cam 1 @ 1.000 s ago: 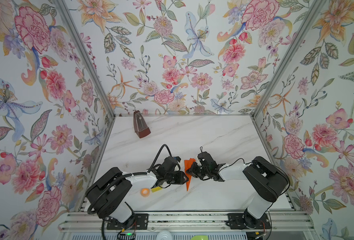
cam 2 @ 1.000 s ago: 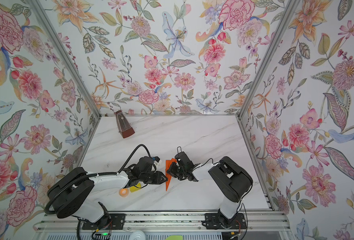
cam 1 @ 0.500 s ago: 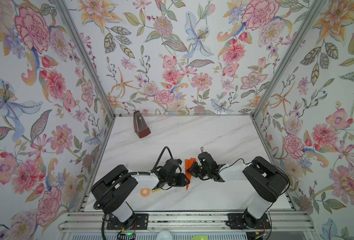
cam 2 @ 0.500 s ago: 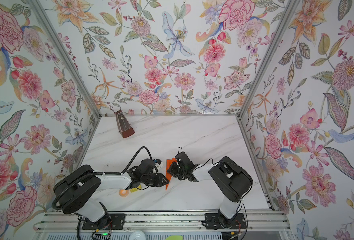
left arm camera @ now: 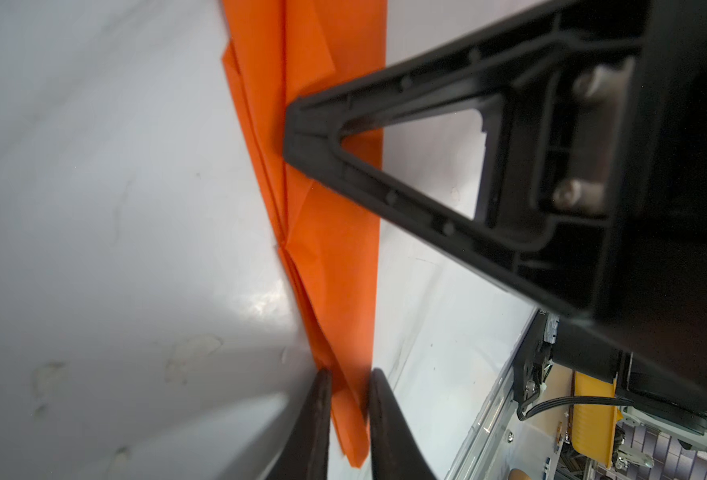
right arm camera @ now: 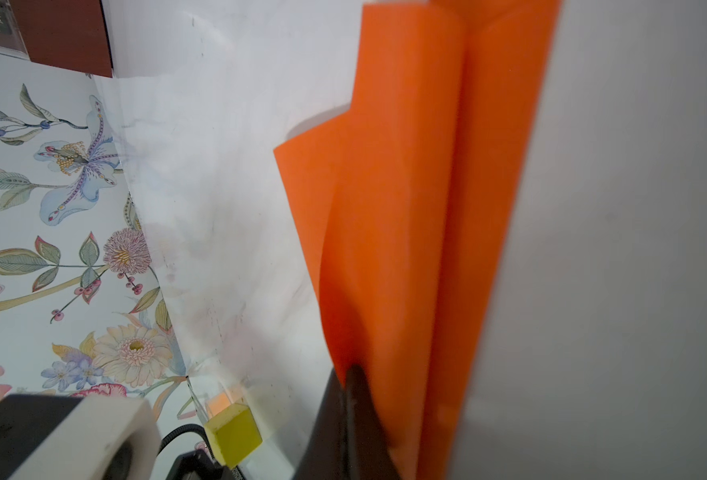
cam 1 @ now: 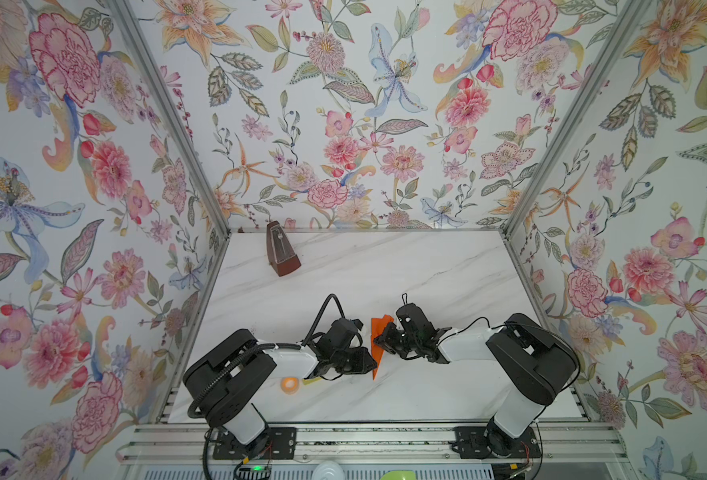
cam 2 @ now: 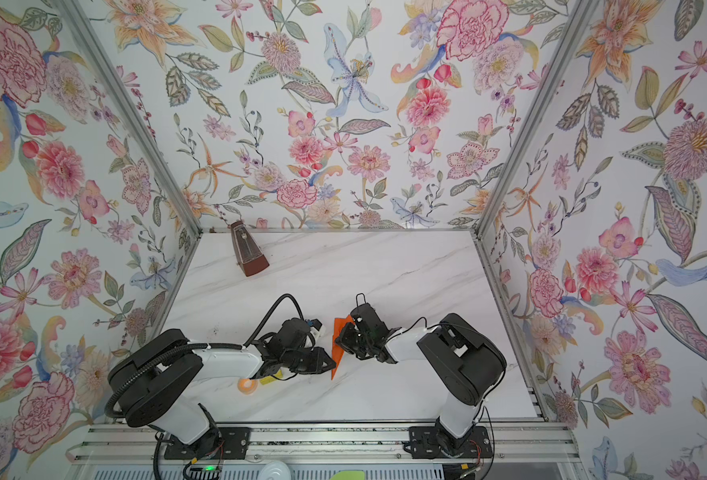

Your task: Fold a paper plane with a square sheet of paper (fold left side to right side)

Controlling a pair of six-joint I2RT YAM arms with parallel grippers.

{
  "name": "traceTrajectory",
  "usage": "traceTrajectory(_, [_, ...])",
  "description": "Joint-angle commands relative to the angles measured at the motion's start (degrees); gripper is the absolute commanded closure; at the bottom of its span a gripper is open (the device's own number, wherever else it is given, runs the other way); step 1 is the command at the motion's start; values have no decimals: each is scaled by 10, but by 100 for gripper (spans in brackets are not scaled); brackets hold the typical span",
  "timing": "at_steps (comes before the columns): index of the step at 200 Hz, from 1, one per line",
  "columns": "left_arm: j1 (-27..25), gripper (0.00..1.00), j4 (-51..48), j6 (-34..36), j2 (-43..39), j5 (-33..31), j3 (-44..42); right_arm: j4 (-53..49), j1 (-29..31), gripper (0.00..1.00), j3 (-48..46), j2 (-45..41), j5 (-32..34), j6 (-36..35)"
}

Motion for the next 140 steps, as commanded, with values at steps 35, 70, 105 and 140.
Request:
traceTrajectory(35, [-7, 85, -60, 15, 26, -29, -10, -28, -8, 100, -11, -16, 28, -2])
traceTrajectory(70, [-7, 86, -60, 17, 32, -27, -11, -31, -10, 100, -13, -28, 35, -6])
traceTrajectory(105, [-7, 86, -61, 20, 38, -25, -11, -36, -14, 100, -12, -26, 33, -13])
traceTrajectory(140, [-7, 86, -63, 20, 43, -24, -10, -18, -18, 100, -21, -9, 24, -7])
